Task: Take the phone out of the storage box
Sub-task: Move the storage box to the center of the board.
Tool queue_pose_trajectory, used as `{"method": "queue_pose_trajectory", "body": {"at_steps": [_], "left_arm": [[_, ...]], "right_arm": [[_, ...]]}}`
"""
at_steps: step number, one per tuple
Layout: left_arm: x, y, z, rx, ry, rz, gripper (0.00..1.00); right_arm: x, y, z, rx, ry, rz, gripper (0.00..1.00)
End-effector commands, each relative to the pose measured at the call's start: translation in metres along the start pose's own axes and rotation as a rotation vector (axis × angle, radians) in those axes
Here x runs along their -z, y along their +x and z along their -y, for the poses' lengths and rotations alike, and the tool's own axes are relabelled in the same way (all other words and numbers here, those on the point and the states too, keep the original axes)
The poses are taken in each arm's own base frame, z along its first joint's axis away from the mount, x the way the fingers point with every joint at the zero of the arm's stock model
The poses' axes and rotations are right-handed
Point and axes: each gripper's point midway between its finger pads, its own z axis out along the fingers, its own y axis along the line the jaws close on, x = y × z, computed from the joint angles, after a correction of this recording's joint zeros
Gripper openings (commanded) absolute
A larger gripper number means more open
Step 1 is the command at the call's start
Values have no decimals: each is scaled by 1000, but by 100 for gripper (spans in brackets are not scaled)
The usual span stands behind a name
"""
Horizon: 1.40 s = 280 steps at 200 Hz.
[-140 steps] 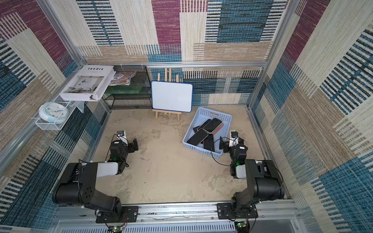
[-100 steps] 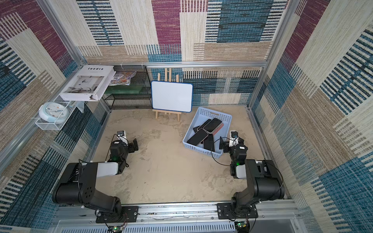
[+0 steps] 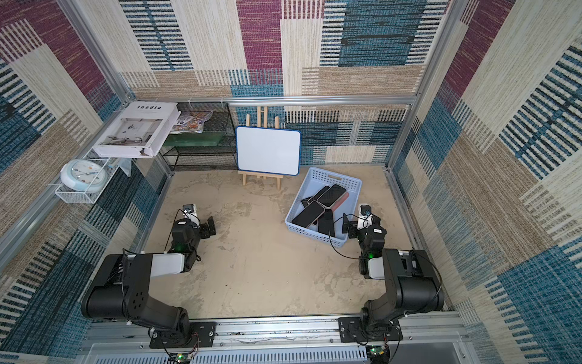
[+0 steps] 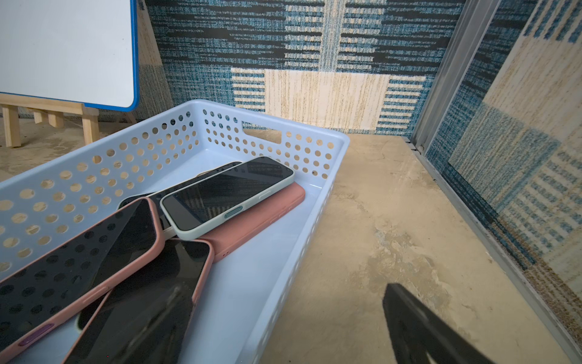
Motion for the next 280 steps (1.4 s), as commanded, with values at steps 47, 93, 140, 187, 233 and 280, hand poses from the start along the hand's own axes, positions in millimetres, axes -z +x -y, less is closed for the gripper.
{"method": "queue_pose_trajectory", "body": {"at_steps": [47, 93, 140, 187, 233, 280], "left_arm": [[50, -34, 13, -37, -120, -30, 99], [103, -79, 66, 48, 154, -33, 100], [112, -89, 172, 27, 505, -274, 100], [105, -68, 264, -186, 564, -360, 99], [96, -70, 312, -192, 586, -422, 98], [83, -85, 354, -253, 591, -447, 97]], "right_arm": [[0, -33, 5, -11, 53, -29, 92], [3, -64, 27, -197, 186, -177, 89], [-8, -25, 1, -340, 93, -492, 78], [-10, 22, -12, -398, 57, -621, 73], [-22, 53, -26, -434, -1, -713, 57], [-17, 50, -30, -455, -16, -705, 18]]}}
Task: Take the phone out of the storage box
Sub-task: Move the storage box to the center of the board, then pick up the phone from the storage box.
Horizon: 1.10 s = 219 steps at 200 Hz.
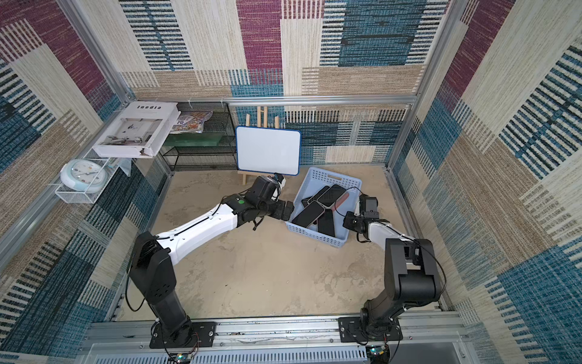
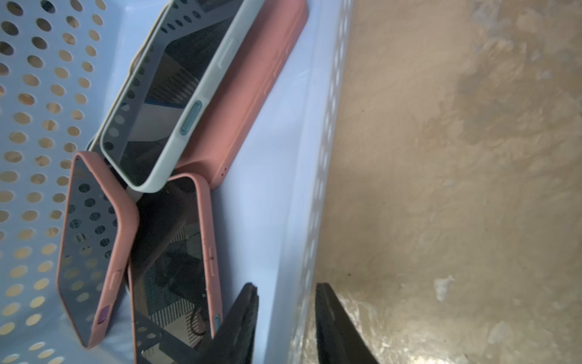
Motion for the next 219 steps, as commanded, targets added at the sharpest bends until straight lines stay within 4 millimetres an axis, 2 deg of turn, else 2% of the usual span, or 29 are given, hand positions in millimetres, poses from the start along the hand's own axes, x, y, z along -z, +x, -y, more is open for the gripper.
{"method": "queue_pose_trajectory", "body": {"at_steps": [1, 19, 47, 53, 62, 70, 81, 89, 99, 122, 150, 168, 193, 219], "left_arm": [[-10, -4, 1, -10, -22, -56, 97], [-18, -16, 13, -9, 7, -81, 95], [-21, -28, 38, -30, 49, -65, 95], [-21, -27, 42, -32, 55, -67, 95], [-22, -25, 48, -37, 64, -73, 95], [-23, -21, 54, -44, 71, -82, 95], [-23, -17, 64, -59, 80, -87, 95], [-25, -14, 70, -67, 79, -91, 95], [-28, -9, 80, -88, 88, -102, 95], [-37, 1, 96, -149, 61, -148, 95], [-50, 18, 112, -153, 88, -212, 94], [-57, 29, 106, -159, 3, -248, 94], [-70, 48, 112, -172, 35, -303, 92], [-87, 63, 106, -222, -3, -333, 92]], "right_arm": [[8, -1, -4, -6, -13, 17, 18], [21, -1, -5, 0, -9, 37, 7], [41, 6, -6, -1, -16, 66, 6], [44, 8, -5, -2, -14, 68, 9], [48, 12, -5, 1, -12, 71, 25], [52, 14, -4, 5, -8, 76, 32], [58, 14, -2, 9, 1, 89, 54], [62, 12, 0, 7, 17, 104, 66], [69, 7, 3, -12, 43, 128, 75], [80, -5, 8, -43, 80, 192, 80], [77, -5, 7, -29, 70, 188, 80], [75, -2, 7, -30, 59, 184, 81], [75, -2, 4, -29, 39, 192, 84], [77, -2, 1, -22, 16, 194, 89]]}}
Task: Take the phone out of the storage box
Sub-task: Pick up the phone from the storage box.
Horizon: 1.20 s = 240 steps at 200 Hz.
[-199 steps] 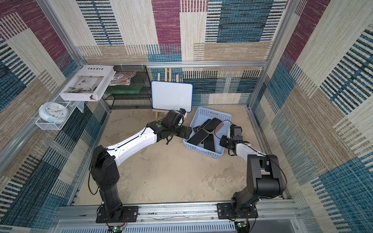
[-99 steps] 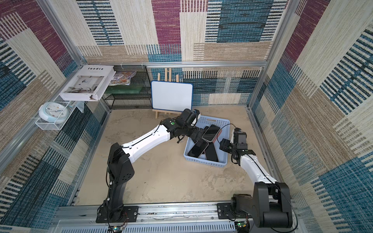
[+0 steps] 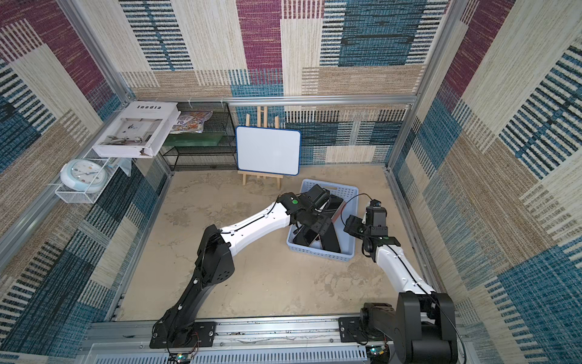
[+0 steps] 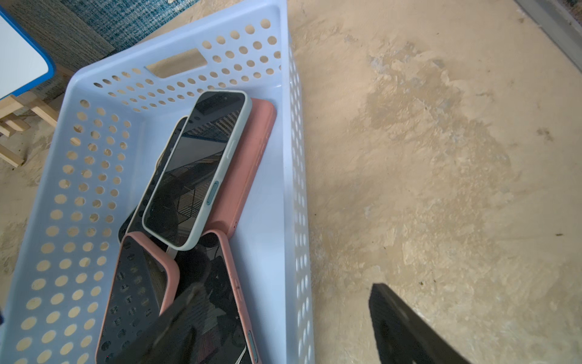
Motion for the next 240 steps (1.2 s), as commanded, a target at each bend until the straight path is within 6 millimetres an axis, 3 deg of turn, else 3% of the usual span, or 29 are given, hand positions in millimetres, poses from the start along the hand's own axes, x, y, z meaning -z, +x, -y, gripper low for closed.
{"method": "queue_pose_trajectory", "body": {"at_steps": [1, 35, 106, 139, 162, 185, 198, 217, 240], "left_arm": [[-13, 12, -8, -39, -45, -45, 92], [-29, 22, -20, -71, -109, -73, 96], [-66, 34, -19, -77, -94, -123, 98], [-69, 36, -25, -47, -80, -136, 83], [-66, 36, -24, -47, -77, -137, 76], [-64, 34, -26, -46, -82, -130, 62], [-60, 31, -27, -42, -90, -120, 61], [-43, 20, -27, -36, -87, -85, 61], [-7, -2, -24, -35, -73, -8, 53]], "right_arm": [[2, -5, -7, 4, -38, 22, 89], [6, -7, -8, 5, -46, 34, 92], [8, -7, -8, 1, -54, 40, 92], [9, -9, -6, -2, -51, 43, 91], [9, -8, -6, -1, -49, 41, 91], [10, -10, -6, -3, -50, 46, 91], [10, -10, -5, -4, -50, 47, 91], [10, -10, -5, -5, -49, 47, 91], [9, -9, -4, -7, -46, 44, 91]]}}
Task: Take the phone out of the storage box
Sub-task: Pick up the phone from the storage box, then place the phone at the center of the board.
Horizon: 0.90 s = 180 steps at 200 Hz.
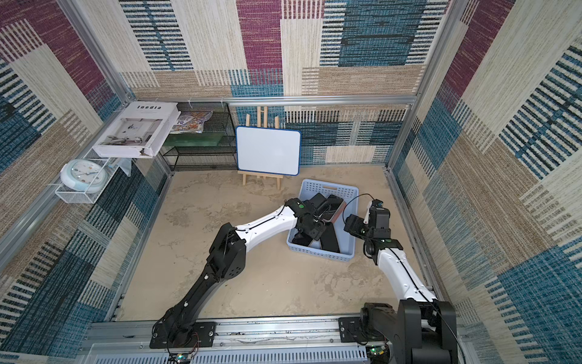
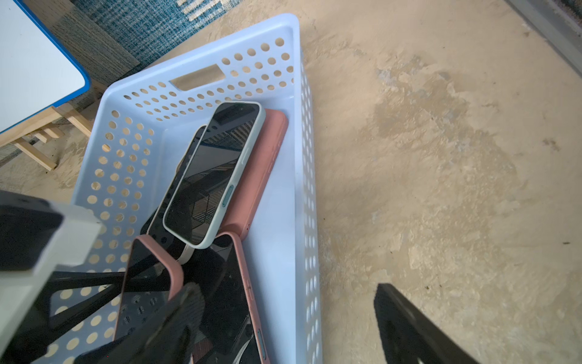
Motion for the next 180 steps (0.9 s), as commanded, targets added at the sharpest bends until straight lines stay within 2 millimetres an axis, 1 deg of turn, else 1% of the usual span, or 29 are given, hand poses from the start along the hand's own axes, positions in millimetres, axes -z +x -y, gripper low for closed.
{"method": "queue_pose_trajectory", "body": {"at_steps": [1, 24, 47, 59, 68, 75, 83, 91, 103, 120, 152, 165, 180], "left_arm": [[41, -22, -6, 5, -4, 88, 54], [93, -43, -12, 22, -10, 192, 56], [150, -66, -11, 42, 40, 333, 59], [180, -72, -25, 71, -3, 392, 60], [196, -70, -40, 100, -43, 413, 61], [204, -66, -54, 126, -74, 407, 63], [209, -56, -74, 163, -121, 378, 63], [210, -44, -94, 195, -172, 348, 63], [203, -22, -121, 249, -212, 300, 64], [183, 18, -159, 338, -244, 229, 64], [143, 97, -227, 514, -303, 129, 64], [130, 125, -248, 560, -329, 79, 64], [118, 148, -265, 598, -351, 42, 64]], "right_arm": [[0, -3, -1, 5, -5, 13, 91], [0, -2, 0, 5, -3, 11, 90], [-1, -2, 1, 10, 1, 12, 90], [-1, -1, 1, 18, 4, 6, 90], [0, -2, 1, 23, 4, 9, 90], [1, -2, 1, 26, 2, 11, 88], [2, -2, 0, 27, -2, 15, 87], [4, -4, -2, 28, -10, 22, 86], [5, -5, -5, 36, -25, 23, 86], [7, -8, -13, 94, -60, 15, 86], [14, -16, -22, 112, -96, 45, 84], [17, -20, -26, 108, -112, 64, 84], [20, -25, -32, 103, -138, 76, 84]]}}
